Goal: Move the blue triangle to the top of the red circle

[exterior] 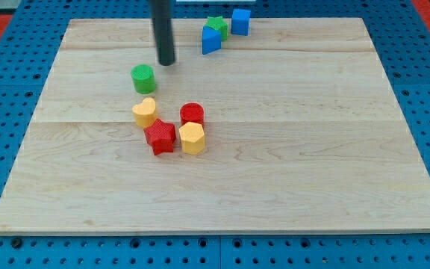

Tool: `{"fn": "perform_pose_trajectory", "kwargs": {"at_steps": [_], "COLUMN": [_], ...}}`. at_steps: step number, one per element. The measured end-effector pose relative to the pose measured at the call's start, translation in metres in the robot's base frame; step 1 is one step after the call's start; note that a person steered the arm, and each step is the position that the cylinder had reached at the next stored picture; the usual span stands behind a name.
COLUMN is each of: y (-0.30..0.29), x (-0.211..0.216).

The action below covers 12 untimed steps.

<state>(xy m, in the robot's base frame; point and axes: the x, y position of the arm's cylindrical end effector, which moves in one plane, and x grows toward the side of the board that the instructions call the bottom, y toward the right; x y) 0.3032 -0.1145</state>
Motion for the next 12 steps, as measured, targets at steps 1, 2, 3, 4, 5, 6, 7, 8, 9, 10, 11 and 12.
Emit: {"fn": "perform_pose_trajectory", "kwargs": {"at_steps": [1,2,3,4,5,6,7,8,9,10,11,12], "y": [-0.032,-0.01,0.033,0.026,0.112,0.202,0.238,0.23,0.175,0.116,0.116,0.122], "x": [0.017,0.044,0.054,0.033,0.016,-0.039,-0.107,-0.112,-0.111,-0.111,-0.111,-0.106]}}
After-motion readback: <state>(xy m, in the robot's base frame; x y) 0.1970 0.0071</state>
